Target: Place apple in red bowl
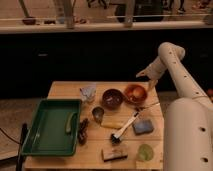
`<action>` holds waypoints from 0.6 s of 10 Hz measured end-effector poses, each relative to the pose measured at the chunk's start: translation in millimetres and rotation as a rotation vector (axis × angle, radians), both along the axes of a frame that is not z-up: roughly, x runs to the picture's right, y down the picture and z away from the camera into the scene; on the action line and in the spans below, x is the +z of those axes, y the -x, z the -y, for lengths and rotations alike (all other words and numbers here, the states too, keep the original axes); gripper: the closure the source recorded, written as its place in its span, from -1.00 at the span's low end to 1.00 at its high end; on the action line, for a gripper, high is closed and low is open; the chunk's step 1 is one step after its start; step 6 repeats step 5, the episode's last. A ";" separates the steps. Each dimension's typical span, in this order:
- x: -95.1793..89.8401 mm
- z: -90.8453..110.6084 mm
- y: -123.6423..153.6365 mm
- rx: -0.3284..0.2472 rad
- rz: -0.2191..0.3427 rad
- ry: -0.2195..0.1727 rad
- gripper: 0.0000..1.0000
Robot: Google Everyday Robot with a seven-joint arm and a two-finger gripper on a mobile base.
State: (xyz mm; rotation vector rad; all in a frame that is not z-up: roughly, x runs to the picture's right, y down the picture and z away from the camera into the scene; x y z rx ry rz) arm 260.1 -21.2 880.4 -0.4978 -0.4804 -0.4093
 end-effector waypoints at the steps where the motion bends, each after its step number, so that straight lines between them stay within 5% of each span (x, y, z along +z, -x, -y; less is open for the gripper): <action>1: -0.1 -0.3 0.0 0.000 0.000 -0.002 -0.60; 6: -2.5 2.8 -0.9 0.011 0.013 -0.015 -0.60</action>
